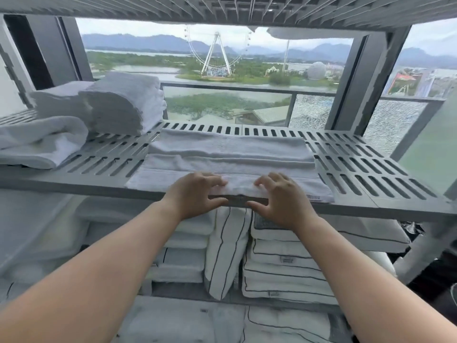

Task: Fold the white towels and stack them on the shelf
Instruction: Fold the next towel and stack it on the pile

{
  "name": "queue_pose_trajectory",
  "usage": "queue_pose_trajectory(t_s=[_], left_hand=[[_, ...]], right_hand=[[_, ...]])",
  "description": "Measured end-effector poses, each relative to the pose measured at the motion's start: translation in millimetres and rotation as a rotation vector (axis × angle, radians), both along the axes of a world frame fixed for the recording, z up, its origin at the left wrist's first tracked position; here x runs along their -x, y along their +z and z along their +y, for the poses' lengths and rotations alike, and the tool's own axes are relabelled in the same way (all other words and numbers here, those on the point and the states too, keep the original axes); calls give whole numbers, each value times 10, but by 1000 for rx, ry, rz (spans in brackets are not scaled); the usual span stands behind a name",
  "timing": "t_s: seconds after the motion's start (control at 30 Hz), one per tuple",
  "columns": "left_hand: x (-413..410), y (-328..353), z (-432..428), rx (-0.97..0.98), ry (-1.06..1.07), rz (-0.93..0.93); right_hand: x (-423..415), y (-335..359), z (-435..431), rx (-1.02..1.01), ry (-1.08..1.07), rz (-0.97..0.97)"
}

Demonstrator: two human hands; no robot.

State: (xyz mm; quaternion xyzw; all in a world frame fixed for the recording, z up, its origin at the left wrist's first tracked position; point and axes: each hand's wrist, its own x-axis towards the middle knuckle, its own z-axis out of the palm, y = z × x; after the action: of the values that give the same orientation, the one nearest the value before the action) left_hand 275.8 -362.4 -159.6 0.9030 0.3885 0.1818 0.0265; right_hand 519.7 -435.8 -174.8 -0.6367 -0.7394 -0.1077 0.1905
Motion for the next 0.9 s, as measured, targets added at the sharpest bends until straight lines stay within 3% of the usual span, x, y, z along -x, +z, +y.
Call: queue_pose_trajectory(t_s=[0.2, 0.57, 0.9], left_hand=[[152, -27, -133, -223, -4, 83], [345, 113, -225, -303, 332, 159], [98, 271, 331, -463, 413, 78]], right_hand=[[88, -84, -297, -147, -82, 63], [238, -53, -339, -240, -455, -12], [108, 190, 204, -339, -552, 41]])
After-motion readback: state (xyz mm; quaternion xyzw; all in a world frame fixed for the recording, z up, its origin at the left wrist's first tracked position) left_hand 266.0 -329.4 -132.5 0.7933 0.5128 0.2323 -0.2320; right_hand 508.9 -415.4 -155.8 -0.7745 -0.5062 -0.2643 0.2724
